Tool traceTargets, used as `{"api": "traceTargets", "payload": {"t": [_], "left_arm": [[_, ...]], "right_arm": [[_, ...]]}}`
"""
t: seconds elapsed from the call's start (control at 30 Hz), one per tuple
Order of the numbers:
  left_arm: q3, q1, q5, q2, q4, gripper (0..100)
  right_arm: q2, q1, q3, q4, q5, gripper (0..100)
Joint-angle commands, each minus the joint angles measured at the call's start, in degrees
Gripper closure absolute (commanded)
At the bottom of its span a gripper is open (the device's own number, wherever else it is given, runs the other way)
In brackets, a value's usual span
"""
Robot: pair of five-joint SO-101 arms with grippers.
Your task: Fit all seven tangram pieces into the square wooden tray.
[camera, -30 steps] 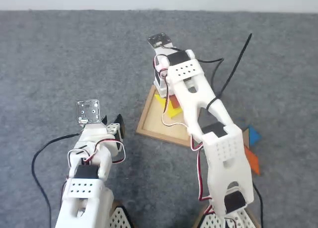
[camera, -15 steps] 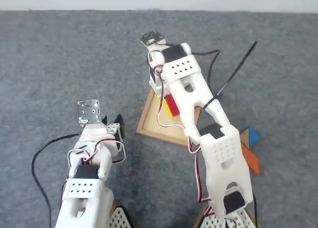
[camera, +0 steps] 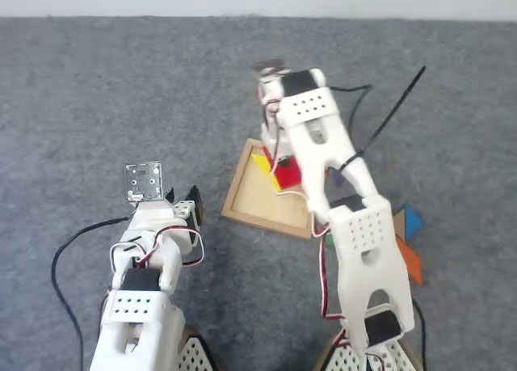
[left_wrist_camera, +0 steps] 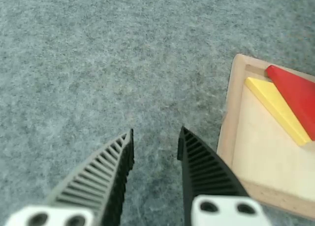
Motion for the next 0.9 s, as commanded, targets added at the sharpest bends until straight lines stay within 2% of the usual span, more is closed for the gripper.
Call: {"api": "traceTargets", "payload": {"t": [0.0,0.13,0.47,0.63,0.73,0.87], "left_arm": [[-0.7,-0.4,0.4,-0.8,0.4,85],[-0.7,-0.4,0.4,-0.8,0.4,85],[-0.7,-0.4,0.4,-0.8,0.4,85],[-0.7,-0.4,0.4,-0.8,0.4,85],[-0.7,-0.4,0.4,-0.8,0.4,85],[-0.7,-0.4,0.4,-0.8,0.4,85]], "right_arm": [[-0.7,5.0,-2.7,-4.8,-9.8,72.8],[-1.0,5.1,-5.7,-7.3,-13.4,72.8],[5.4,-1.0,-6.2,-14.5,-13.4,72.8],[6.0,-3.2,-6.2,-11.5,-11.3,72.7],[4.0,-5.4,-6.2,-7.6,-7.5,72.6],[-0.8,-6.5,-6.2,-3.3,-6.9,72.6]]}}
